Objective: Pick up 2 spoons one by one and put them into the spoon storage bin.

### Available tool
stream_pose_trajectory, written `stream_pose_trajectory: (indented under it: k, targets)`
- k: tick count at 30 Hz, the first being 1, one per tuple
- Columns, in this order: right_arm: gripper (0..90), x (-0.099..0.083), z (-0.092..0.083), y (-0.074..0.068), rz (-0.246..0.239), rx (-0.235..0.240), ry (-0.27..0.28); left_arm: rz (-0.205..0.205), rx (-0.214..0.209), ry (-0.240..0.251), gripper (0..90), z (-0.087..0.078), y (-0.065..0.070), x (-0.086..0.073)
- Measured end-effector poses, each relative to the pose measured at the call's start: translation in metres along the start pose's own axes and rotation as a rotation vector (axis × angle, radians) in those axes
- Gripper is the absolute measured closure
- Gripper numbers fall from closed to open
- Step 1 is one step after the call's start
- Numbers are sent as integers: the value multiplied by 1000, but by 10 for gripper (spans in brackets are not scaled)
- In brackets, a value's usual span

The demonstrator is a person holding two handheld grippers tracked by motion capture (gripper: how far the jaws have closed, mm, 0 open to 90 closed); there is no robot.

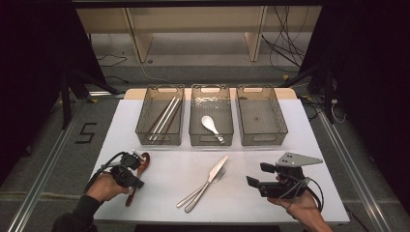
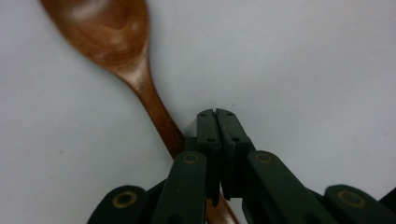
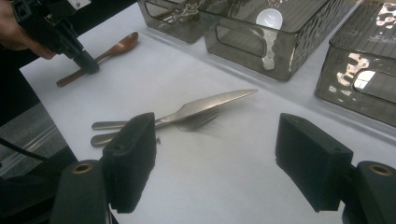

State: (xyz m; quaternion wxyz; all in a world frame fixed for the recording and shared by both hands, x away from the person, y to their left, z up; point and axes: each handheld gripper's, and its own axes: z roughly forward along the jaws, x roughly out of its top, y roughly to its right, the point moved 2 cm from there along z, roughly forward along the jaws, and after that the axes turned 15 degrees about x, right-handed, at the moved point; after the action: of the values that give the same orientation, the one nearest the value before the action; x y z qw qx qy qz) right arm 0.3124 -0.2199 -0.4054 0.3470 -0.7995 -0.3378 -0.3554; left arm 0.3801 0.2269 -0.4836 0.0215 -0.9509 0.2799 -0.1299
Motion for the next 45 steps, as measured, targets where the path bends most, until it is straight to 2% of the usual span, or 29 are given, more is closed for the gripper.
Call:
stream_pose_trajectory:
  k: [2, 4, 10, 15, 18, 19, 21, 23, 26, 29, 33, 34, 36, 38, 45]
  targets:
    - [300, 0, 0, 0, 0, -1, -2, -14, 18, 3, 876, -1, -5, -1]
    - [300, 0, 0, 0, -2, -1, -2, -22, 55, 11, 878, -2, -9, -2]
    - [300, 0, 1, 1, 1, -2, -3, -31, 93, -4, 880, 0, -17, -4]
    - [300, 0, 1, 0, 0, -1, -9, -57, 69, 28, 860, -4, -25, -5]
    - [300, 0, 1, 1, 1, -1, -9, -70, 45, 86, 833, -12, -26, -2]
    - [300, 0, 1, 1, 2, -2, -9, -66, 51, 100, 823, -14, -27, 0]
    - [303, 0, 1, 2, 1, -11, -6, -70, 84, 115, 756, -18, -28, 6]
    - [304, 0, 1, 3, 9, -16, -2, -78, 124, 117, 602, -20, -28, 9]
    - [304, 0, 1, 3, 6, -18, -1, -108, 134, 97, 475, -16, -32, 8]
    - [303, 0, 2, 2, 7, -16, -2, -111, 140, 60, 423, -8, -34, 5]
    - [303, 0, 2, 2, 4, -13, 0, -103, 146, 41, 381, -2, -32, 5]
    - [303, 0, 2, 3, 4, -11, 1, -107, 139, 37, 379, 0, -31, 5]
    - [303, 0, 1, 3, 3, -10, 1, -98, 128, 24, 455, 2, -31, 4]
    - [303, 0, 1, 2, 1, -9, 1, -91, 126, 16, 493, 3, -31, 4]
    - [303, 0, 1, 2, -1, -9, 1, -60, 144, 12, 688, 5, -29, 6]
